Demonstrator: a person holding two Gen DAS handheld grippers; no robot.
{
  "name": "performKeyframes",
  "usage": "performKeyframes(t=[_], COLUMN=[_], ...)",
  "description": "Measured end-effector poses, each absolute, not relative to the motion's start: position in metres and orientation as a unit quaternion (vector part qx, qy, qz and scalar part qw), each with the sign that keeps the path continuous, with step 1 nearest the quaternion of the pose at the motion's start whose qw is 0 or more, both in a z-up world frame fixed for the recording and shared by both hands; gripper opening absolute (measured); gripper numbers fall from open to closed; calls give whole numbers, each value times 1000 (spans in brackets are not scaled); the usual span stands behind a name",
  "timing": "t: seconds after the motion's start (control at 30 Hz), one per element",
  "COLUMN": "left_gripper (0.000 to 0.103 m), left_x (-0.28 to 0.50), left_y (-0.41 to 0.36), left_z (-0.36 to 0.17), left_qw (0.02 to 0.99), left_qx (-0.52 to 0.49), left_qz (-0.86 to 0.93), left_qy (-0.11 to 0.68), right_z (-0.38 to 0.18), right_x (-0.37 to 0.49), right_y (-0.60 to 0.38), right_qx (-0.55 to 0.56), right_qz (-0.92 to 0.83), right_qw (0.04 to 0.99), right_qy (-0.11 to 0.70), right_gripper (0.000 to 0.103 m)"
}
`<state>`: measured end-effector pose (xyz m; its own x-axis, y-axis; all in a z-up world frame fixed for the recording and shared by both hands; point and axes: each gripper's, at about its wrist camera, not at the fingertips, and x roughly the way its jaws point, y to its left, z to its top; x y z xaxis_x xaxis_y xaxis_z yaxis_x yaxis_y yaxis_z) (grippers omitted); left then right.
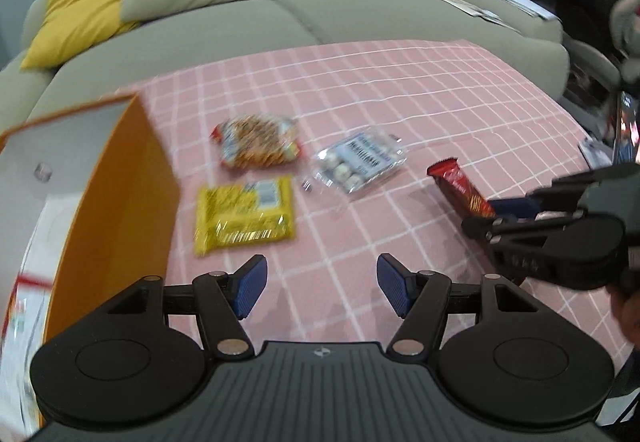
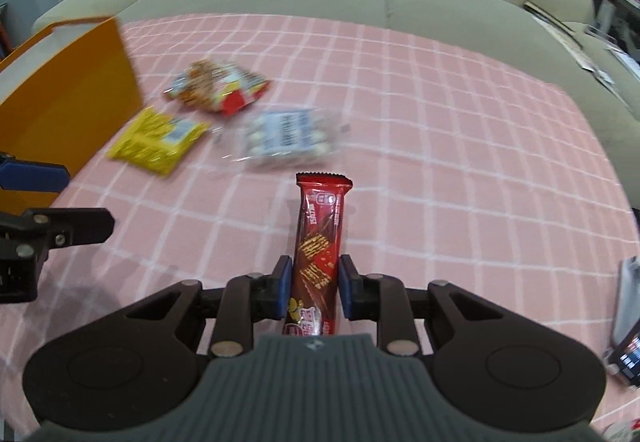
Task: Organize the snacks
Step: 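Grasp the red wafer bar with right tool while left tool grasps the hawthorn ball pack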
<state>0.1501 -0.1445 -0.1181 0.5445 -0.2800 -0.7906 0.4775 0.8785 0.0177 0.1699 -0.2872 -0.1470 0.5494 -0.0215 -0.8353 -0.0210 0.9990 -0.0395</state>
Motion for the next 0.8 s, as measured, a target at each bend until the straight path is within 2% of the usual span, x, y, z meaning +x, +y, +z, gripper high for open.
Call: performKeyframes(t=[0.1,0.2,0.8], left_gripper=[76,82,83], left_x=[164,178,235], left_y=[-161,-177,-233], left_z=[-120,-126,-158], left_qw=[864,856,797], left_qx=[149,180,323], left_qz=[-240,-260,-326], left_qy=[416,409,393], right_z=[-148,-150,-164], right_x=[182,192,227], right_y=[-303,-313,-322], right_qx=[-22,-20,-3], right_qz=[-17,-20,11], right_qw=[879,879,879], right_qy=[475,477,476], right_gripper=[21,21,20])
